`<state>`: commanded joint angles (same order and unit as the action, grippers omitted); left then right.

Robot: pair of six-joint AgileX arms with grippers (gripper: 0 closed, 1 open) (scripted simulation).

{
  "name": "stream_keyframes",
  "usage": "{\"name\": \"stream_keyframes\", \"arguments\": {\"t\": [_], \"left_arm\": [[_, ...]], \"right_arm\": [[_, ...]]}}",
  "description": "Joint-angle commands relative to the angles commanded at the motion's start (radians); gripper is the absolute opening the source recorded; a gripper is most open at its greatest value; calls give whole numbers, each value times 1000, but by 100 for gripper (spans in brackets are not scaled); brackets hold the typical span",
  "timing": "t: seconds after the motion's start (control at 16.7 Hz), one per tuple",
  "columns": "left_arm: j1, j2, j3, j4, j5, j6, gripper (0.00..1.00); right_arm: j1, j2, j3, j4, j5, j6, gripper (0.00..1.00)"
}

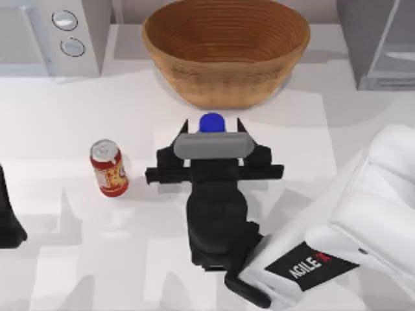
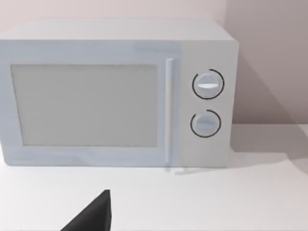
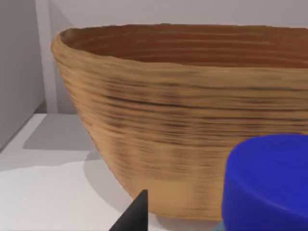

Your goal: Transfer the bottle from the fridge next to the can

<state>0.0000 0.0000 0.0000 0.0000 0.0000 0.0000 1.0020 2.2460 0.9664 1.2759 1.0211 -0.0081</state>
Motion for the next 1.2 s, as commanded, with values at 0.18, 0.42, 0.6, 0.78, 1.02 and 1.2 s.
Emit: {"name": "stream_keyframes", "arguments": {"t": [0.18,0.42,0.6,0.78,1.02,1.2], "left_arm": [[0,0,0,0,0,0,100],[0,0,0,0,0,0,100],[0,0,0,0,0,0,100],[0,0,0,0,0,0,100],[0,0,0,0,0,0,100],[0,0,0,0,0,0,100]], "right_arm": [[0,0,0,0,0,0,100],[0,0,0,0,0,0,100],[2,-2,-4,2,3,0,100],[45,-20,-47,24,46,1,100],[68,-30,-69,37,69,1,100],[61,-35,-67,33,61,1,100]]}}
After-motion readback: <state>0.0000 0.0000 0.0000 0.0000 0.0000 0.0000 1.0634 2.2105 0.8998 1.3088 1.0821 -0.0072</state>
